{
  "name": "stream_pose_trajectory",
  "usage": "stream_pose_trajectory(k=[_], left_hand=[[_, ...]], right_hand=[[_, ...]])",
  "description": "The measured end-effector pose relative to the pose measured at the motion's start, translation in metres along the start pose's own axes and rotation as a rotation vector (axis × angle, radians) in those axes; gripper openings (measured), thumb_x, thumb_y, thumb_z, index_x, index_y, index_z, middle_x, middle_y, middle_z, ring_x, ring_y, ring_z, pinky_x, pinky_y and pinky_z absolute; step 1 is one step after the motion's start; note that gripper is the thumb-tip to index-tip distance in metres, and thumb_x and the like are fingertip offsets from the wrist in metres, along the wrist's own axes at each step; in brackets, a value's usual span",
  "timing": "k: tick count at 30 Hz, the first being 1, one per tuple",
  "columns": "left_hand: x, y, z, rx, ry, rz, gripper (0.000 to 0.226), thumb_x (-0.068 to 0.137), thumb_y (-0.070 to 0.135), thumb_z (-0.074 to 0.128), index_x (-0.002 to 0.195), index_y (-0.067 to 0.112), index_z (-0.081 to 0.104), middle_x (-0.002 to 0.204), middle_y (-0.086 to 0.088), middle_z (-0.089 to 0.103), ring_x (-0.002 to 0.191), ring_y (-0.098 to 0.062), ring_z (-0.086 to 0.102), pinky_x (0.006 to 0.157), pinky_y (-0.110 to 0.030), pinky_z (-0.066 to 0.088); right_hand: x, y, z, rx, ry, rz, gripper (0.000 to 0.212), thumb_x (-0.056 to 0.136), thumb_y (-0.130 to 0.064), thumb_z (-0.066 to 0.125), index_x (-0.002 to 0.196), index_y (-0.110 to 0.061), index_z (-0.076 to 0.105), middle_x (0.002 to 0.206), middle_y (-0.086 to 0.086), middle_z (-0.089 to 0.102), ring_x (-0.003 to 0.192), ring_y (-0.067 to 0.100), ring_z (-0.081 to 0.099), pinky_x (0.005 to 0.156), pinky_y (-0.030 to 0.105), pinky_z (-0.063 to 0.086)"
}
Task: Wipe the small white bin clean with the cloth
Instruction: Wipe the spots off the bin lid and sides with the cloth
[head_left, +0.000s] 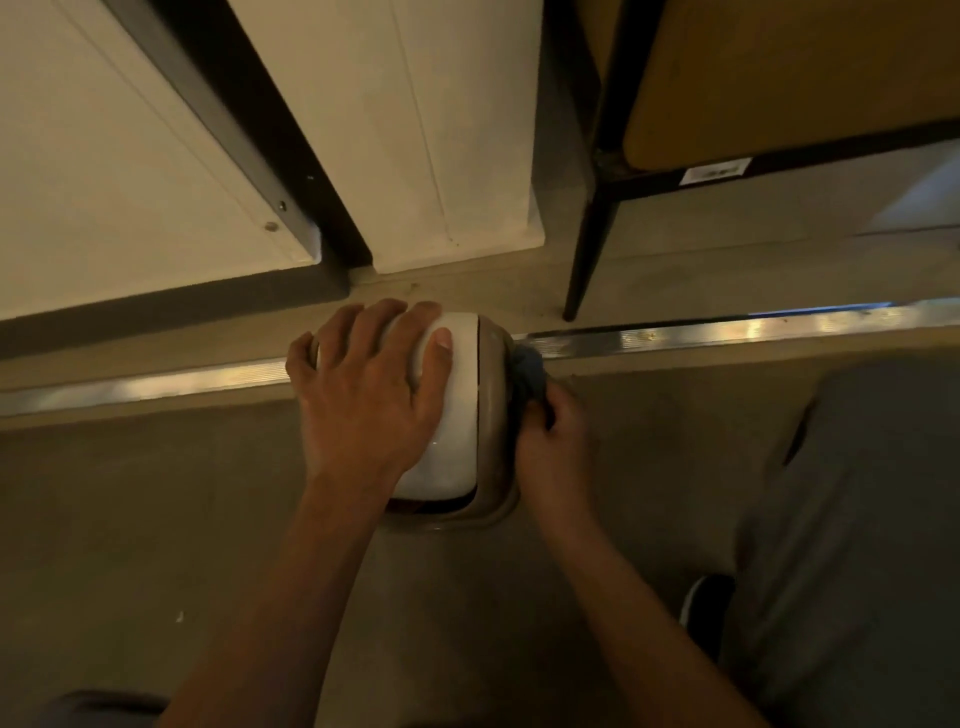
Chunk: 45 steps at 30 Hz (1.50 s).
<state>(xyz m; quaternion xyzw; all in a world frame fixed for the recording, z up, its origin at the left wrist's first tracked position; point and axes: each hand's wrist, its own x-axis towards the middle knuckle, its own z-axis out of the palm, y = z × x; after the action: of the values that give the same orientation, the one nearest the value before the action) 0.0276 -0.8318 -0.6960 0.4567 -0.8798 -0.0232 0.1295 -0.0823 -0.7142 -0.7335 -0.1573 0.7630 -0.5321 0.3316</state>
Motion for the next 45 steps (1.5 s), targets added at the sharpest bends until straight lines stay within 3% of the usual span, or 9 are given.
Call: stream_pose_trajectory(k=[8, 12, 15, 21, 29, 33, 37, 40, 45], left_hand=[[-0.001, 0.0, 0.001, -0.015, 0.02, 0.005, 0.04, 0.102, 0.054, 0.032, 0.133, 0.039, 0.053, 0.136, 0.007, 0.055, 0.131, -0.024, 0.045, 0.106, -0.053, 0.033], [0.0, 0.0, -0.001, -0.032, 0.018, 0.022, 0.045, 0.102, 0.055, 0.027, 0.134, 0.038, 0.053, 0.135, 0.005, 0.056, 0.131, -0.026, 0.045, 0.106, -0.055, 0.033], [0.0, 0.0, -0.002, -0.03, 0.008, 0.033, 0.046, 0.102, 0.056, 0.025, 0.135, 0.038, 0.051, 0.137, 0.004, 0.055, 0.132, -0.026, 0.044, 0.106, -0.056, 0.032], [-0.001, 0.0, -0.004, -0.051, -0.006, 0.036, 0.045, 0.102, 0.055, 0.025, 0.135, 0.038, 0.051, 0.138, 0.003, 0.054, 0.131, -0.027, 0.044, 0.107, -0.057, 0.031], [-0.002, 0.0, -0.006, -0.036, -0.017, 0.055, 0.05, 0.101, 0.057, 0.019, 0.135, 0.036, 0.049, 0.138, 0.001, 0.053, 0.133, -0.027, 0.042, 0.107, -0.057, 0.032], [-0.003, 0.001, -0.006, -0.014, -0.007, 0.053, 0.045, 0.101, 0.054, 0.025, 0.134, 0.037, 0.051, 0.137, 0.004, 0.055, 0.134, -0.025, 0.042, 0.105, -0.057, 0.033], [-0.002, 0.002, -0.005, -0.02, -0.019, 0.014, 0.046, 0.1, 0.055, 0.025, 0.135, 0.039, 0.051, 0.139, 0.006, 0.053, 0.136, -0.024, 0.04, 0.106, -0.056, 0.031], [-0.001, 0.002, -0.003, -0.026, -0.008, 0.007, 0.046, 0.1, 0.056, 0.027, 0.135, 0.038, 0.052, 0.138, 0.006, 0.054, 0.134, -0.024, 0.041, 0.107, -0.054, 0.03], [-0.001, 0.0, -0.002, -0.023, -0.009, 0.009, 0.047, 0.101, 0.058, 0.026, 0.135, 0.035, 0.049, 0.134, 0.002, 0.056, 0.131, -0.025, 0.044, 0.106, -0.055, 0.031]], right_hand=[[-0.072, 0.043, 0.003, -0.043, 0.146, -0.062, 0.032, 0.1, -0.023, 0.046, 0.127, -0.016, 0.062, 0.112, -0.005, 0.057, 0.098, -0.001, 0.056, 0.08, 0.01, 0.042], [-0.033, 0.02, 0.004, -0.038, 0.138, -0.058, 0.019, 0.101, -0.012, 0.048, 0.111, -0.015, 0.064, 0.099, -0.007, 0.056, 0.089, 0.0, 0.055, 0.07, 0.006, 0.038], [0.008, 0.002, 0.003, -0.08, 0.101, -0.128, 0.024, 0.097, -0.007, 0.05, 0.115, -0.009, 0.066, 0.108, 0.006, 0.061, 0.098, 0.016, 0.058, 0.075, 0.008, 0.039], [-0.026, 0.016, -0.008, -0.183, 0.057, -0.203, 0.033, 0.098, -0.006, 0.049, 0.127, -0.011, 0.063, 0.118, 0.004, 0.056, 0.103, 0.012, 0.053, 0.078, -0.001, 0.035], [0.014, -0.015, -0.007, -0.015, -0.077, -0.1, 0.032, 0.101, -0.01, 0.043, 0.126, -0.015, 0.062, 0.121, 0.001, 0.056, 0.109, 0.011, 0.053, 0.091, 0.017, 0.038], [0.063, -0.046, 0.0, -0.179, -0.236, -0.06, 0.036, 0.101, -0.01, 0.04, 0.129, -0.012, 0.062, 0.133, 0.012, 0.057, 0.121, 0.024, 0.053, 0.097, 0.029, 0.039], [0.087, -0.08, 0.006, -0.196, -0.389, 0.063, 0.023, 0.096, -0.019, 0.047, 0.098, -0.012, 0.068, 0.104, 0.011, 0.064, 0.101, 0.027, 0.059, 0.095, 0.041, 0.048], [0.095, -0.1, 0.017, -0.271, -0.462, 0.019, 0.022, 0.095, -0.012, 0.044, 0.094, -0.002, 0.063, 0.086, 0.005, 0.057, 0.081, 0.017, 0.053, 0.073, 0.027, 0.046], [0.099, -0.127, 0.037, -0.496, -0.566, -0.008, 0.03, 0.1, -0.016, 0.045, 0.072, -0.027, 0.042, 0.079, -0.011, 0.041, 0.066, 0.002, 0.038, 0.062, 0.009, 0.032]])
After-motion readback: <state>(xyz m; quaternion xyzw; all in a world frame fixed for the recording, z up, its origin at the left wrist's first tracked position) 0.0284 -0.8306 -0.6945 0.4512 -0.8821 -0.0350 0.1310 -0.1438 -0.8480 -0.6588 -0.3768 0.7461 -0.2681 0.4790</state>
